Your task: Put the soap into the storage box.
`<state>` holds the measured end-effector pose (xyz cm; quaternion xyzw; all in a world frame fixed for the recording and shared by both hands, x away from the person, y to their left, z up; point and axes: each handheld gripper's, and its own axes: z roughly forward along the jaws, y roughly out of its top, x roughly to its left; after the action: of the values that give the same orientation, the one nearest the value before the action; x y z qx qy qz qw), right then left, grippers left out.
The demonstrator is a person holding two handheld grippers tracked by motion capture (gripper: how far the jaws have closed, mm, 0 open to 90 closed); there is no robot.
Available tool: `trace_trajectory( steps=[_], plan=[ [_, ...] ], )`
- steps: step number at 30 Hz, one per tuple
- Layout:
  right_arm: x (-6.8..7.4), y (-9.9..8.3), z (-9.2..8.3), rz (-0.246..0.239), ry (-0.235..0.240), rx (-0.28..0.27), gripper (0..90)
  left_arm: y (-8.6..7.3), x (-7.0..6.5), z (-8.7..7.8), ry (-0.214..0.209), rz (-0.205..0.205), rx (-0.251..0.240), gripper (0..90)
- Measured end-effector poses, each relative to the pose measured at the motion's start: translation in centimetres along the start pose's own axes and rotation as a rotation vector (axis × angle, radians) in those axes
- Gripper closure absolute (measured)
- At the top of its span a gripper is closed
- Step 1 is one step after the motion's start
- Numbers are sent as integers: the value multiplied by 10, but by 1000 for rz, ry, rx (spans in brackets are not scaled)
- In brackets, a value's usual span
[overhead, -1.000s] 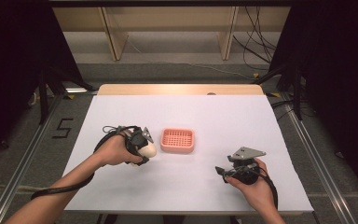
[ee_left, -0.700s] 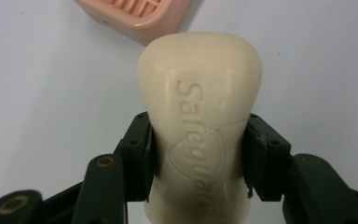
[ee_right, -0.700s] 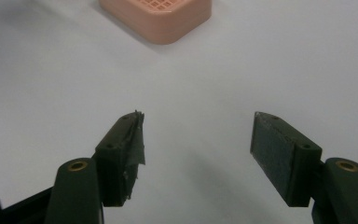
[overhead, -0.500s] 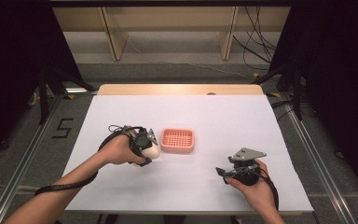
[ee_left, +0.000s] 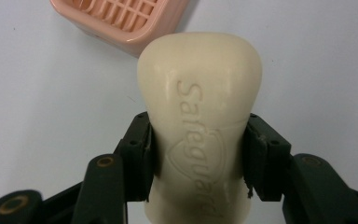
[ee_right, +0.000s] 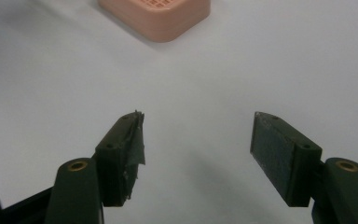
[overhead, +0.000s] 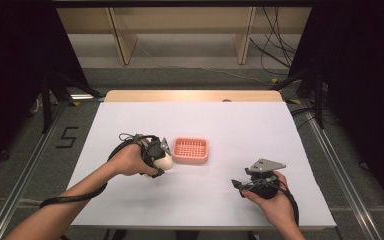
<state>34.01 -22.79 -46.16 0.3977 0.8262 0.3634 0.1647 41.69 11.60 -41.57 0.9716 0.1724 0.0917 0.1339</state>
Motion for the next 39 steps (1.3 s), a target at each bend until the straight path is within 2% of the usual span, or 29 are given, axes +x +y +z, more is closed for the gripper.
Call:
trace_trajectory(
  steps=[20,21,33,34,38,39],
  plan=[
    [0,0,0,11,0,-5,355,11,0,0,14,16,-22,499],
    [0,0,0,11,0,-5,355,12,1,0,18,31,-22,499],
    [0,0,-1,11,2,-5,355,19,2,1,22,47,-38,499],
    [0,-1,-1,12,2,-6,355,19,3,1,22,60,-39,499],
    [-1,-1,0,2,3,-7,355,21,3,1,22,54,-44,499],
    [-1,-1,0,0,5,-2,355,21,4,1,28,69,-41,499]
  ],
)
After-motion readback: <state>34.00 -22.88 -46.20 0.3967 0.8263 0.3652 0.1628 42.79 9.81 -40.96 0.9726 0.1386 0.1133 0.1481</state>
